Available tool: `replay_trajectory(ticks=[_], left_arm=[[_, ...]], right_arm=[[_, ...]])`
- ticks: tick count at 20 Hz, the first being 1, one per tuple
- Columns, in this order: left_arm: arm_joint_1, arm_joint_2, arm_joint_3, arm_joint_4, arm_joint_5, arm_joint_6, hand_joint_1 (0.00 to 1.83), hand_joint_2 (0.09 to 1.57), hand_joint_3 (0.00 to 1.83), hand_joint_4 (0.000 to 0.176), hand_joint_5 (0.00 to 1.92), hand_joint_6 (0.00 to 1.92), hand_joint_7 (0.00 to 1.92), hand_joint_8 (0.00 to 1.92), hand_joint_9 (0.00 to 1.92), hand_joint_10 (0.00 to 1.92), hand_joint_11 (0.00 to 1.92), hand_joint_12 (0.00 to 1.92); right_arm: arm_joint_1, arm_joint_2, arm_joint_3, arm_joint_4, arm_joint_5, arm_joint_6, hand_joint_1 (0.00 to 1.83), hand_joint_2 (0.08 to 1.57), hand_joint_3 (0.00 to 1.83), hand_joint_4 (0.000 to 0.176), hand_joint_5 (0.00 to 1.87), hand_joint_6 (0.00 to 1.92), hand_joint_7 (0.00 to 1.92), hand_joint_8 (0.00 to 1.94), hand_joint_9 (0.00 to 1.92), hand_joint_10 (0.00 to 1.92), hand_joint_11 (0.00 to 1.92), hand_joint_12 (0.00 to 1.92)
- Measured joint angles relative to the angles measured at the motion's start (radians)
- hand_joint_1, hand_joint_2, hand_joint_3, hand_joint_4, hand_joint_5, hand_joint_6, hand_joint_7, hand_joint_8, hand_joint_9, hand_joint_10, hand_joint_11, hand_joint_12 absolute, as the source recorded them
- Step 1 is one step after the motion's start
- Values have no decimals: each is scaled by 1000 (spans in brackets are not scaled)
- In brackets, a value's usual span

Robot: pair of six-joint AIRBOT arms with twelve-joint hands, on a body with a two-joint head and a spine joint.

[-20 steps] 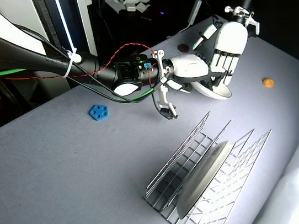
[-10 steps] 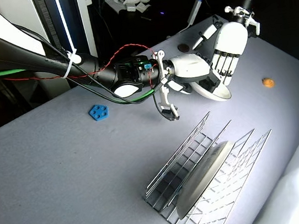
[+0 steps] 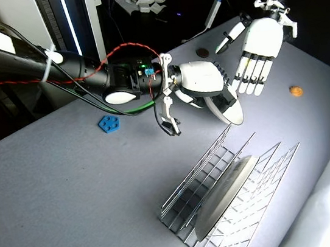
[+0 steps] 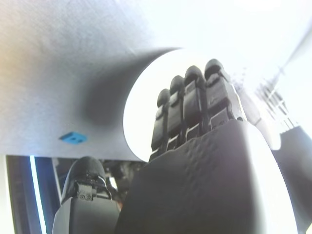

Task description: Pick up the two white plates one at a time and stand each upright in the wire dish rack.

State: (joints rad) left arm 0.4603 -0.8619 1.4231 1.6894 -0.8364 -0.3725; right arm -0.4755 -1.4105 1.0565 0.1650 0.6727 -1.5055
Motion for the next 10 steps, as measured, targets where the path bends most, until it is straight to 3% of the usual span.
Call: replay_trajectory(ticks=[3,10], left_arm=[[-27,15,0,-3,-5,-3,0,1110,0,0,163,11,175,11,116,11,28,14],[-32,44,-10,-24,-18,-20,0,1106,0,0,154,7,166,4,112,6,24,18]], right_arm=[[11,33,-40,9,-5,-1,1375,1106,0,0,937,1005,1026,971,905,1128,728,1332],[98,113,-120,114,-50,-7,1371,1119,0,0,913,1046,993,1031,880,1153,720,1343]])
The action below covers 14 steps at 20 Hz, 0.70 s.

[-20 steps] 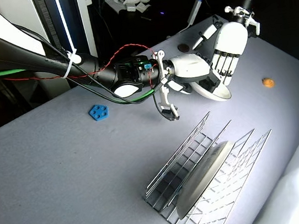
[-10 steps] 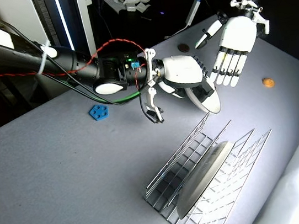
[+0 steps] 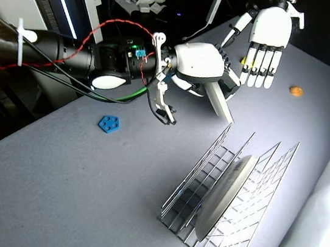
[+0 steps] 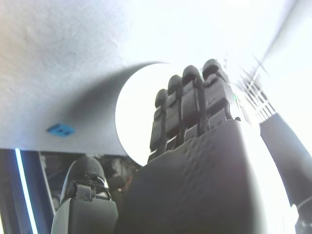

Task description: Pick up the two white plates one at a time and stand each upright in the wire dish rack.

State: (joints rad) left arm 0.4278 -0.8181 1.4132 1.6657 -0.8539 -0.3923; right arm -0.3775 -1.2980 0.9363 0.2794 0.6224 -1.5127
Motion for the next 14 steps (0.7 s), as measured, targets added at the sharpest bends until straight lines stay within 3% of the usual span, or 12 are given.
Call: replay_trajectory(ticks=[8,12,14], left_arm=[[5,65,-83,68,1,-11,0,1105,0,0,145,1,169,1,117,3,24,29],[-46,87,-102,83,4,-16,0,1104,0,0,149,3,173,4,112,2,14,30],[-93,88,-114,117,5,-18,0,1106,0,0,156,5,177,5,119,4,24,39]], right_arm=[[204,94,-32,270,-221,-1,1373,1110,0,0,932,1042,1022,965,893,1123,760,1272],[289,138,-32,304,-360,121,1371,1116,0,0,918,1076,997,975,894,1144,758,1316],[322,153,-33,360,-416,134,1370,1119,0,0,912,1091,990,955,895,1165,736,1331]])
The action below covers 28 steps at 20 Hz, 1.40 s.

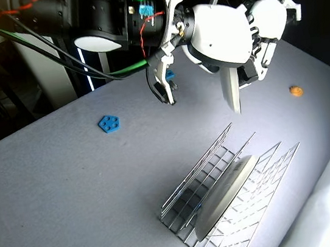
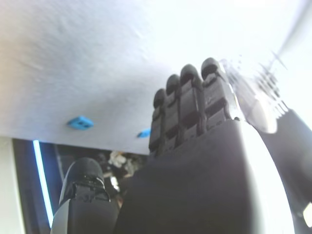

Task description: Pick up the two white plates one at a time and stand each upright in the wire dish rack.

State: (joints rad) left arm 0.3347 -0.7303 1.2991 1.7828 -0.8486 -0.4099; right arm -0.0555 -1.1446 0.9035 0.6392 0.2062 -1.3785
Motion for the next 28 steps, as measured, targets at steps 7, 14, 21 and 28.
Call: replay_trajectory(ticks=[7,14,21,28], left_arm=[[-41,-3,-9,44,-5,-13,0,1109,0,0,152,0,167,0,113,2,5,47],[-34,-26,-14,41,-5,-19,0,1115,0,0,164,0,177,0,117,1,0,96],[-29,-26,-15,44,-4,-26,0,1112,0,0,145,5,158,9,102,9,25,13],[-22,-26,-14,47,-5,-26,0,1109,0,0,145,1,169,5,112,6,27,21]], right_arm=[[41,26,26,77,-67,100,1372,1110,0,0,931,1058,1007,916,910,1151,741,1324],[40,40,82,74,-89,242,1367,1122,0,0,904,1120,1002,892,885,1201,690,1392],[68,48,130,71,-121,357,1367,1120,1,0,919,1102,989,899,888,1200,691,1358],[78,55,166,67,-167,360,1363,1133,0,0,892,1140,957,934,871,1242,664,1399]])
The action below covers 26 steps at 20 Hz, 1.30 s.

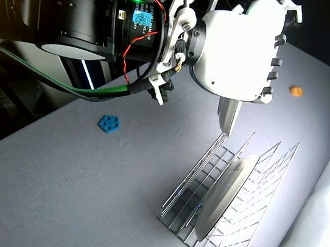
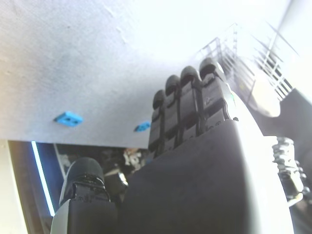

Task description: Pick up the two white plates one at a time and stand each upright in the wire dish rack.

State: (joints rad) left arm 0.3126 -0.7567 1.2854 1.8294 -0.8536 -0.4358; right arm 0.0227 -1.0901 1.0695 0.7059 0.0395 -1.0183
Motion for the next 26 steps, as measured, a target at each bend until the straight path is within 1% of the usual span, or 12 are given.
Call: replay_trajectory(ticks=[4,6,8,13,14,17,20,21,22,24,25,26], left_arm=[[0,0,3,12,1,0,0,1111,0,0,161,5,186,8,128,9,37,33],[3,0,3,20,0,0,0,1110,0,0,172,8,192,8,137,10,48,43],[3,0,3,23,0,0,0,1111,0,0,168,5,193,7,136,8,42,45],[3,0,3,23,1,0,0,1112,1,0,153,0,172,0,118,0,20,47],[3,0,3,23,1,0,0,1116,2,0,153,0,173,1,120,1,21,50],[4,-2,3,24,1,0,0,1112,0,0,152,0,174,0,120,0,14,61],[6,-7,-1,34,7,0,0,1111,0,0,153,0,185,1,136,2,0,168],[6,-8,-3,36,6,1,0,1110,0,0,146,0,181,0,134,1,0,164],[6,-8,-5,35,5,0,0,1107,0,0,151,3,183,1,136,1,0,164],[6,-8,-4,36,3,0,0,1115,2,0,153,2,179,0,128,0,0,145],[6,-8,-4,36,4,0,0,1114,1,0,161,3,187,2,136,2,0,173],[6,-8,-3,36,5,0,0,1112,0,0,152,2,171,3,119,4,0,126]], right_arm=[[0,7,16,-1,-4,0,1368,1119,0,0,918,1097,987,909,892,1193,694,1357],[0,8,20,-1,-3,-3,1368,1117,0,0,926,1083,1004,885,888,1200,680,1399],[0,8,23,0,-2,-11,1370,1111,0,0,941,1054,1012,868,898,1194,689,1390],[-1,17,31,0,1,-26,1369,1118,0,0,914,1093,989,895,904,1196,702,1352],[-2,18,35,0,2,-25,1363,1131,2,0,879,1160,960,935,889,1211,710,1353],[-8,23,47,-1,11,-30,1365,1129,0,0,895,1132,964,935,882,1220,681,1390],[-8,25,52,0,15,-30,1368,1118,0,0,920,1093,993,897,899,1188,713,1365],[-8,25,52,0,15,-31,1368,1117,0,0,921,1095,994,887,903,1182,715,1360],[-11,24,52,0,16,-35,1357,1148,6,0,858,1201,916,1005,843,1265,653,1380],[-24,24,52,1,27,-68,1365,1125,0,0,902,1130,977,911,891,1200,692,1365],[-29,24,52,1,33,-80,1367,1121,0,0,909,1112,985,903,897,1198,705,1370],[-34,24,55,1,36,-84,1367,1121,0,0,913,1111,979,898,900,1199,711,1372]])
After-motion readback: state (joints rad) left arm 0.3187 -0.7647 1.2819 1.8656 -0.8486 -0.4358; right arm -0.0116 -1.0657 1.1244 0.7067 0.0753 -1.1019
